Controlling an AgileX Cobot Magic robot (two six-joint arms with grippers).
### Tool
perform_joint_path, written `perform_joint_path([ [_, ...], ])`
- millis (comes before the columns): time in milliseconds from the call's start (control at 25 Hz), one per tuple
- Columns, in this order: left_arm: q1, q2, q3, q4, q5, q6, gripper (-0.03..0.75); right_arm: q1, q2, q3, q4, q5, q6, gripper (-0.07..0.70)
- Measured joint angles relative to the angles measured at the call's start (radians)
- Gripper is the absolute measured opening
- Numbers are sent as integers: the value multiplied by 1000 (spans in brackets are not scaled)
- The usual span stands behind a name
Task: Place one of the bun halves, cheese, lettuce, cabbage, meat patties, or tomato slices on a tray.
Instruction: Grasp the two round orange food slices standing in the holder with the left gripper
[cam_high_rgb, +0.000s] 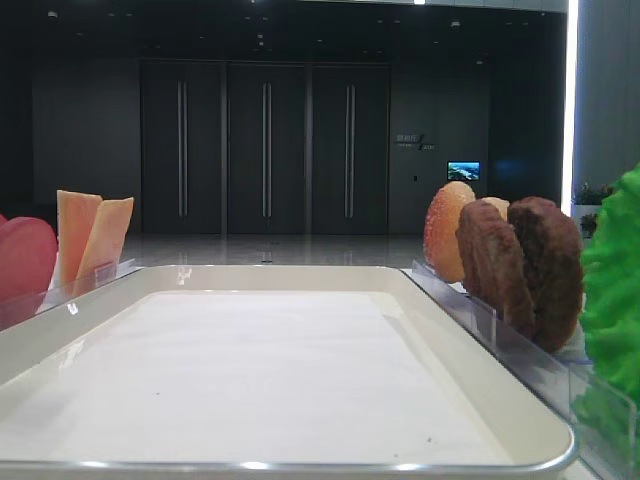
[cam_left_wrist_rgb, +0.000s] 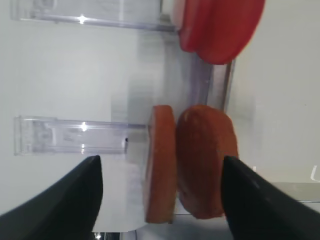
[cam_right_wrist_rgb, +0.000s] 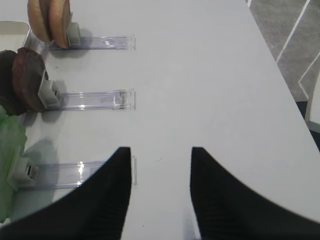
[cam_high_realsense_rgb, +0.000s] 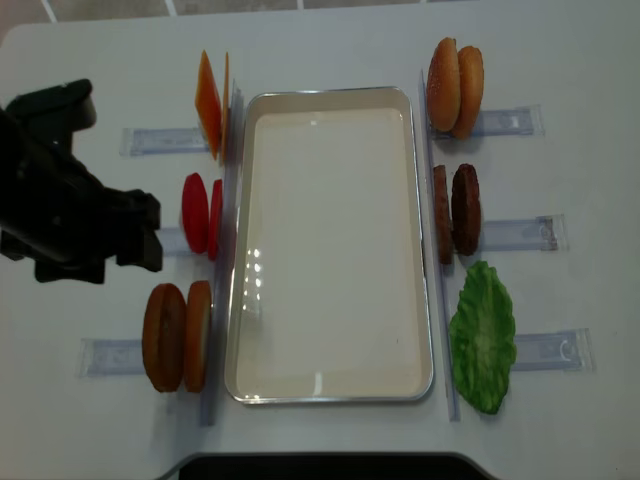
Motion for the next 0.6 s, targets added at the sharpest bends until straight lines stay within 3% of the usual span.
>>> perform_joint_path([
  [120, -149, 25, 0, 44, -16, -203, 559, 0, 0, 0, 0, 0, 0, 275],
  [200, -190, 35, 0, 62, -19, -263, 559, 0, 0, 0, 0, 0, 0, 275],
  [600, -217, 135, 0, 68, -92, -320, 557, 0, 0, 0, 0, 0, 0, 275],
])
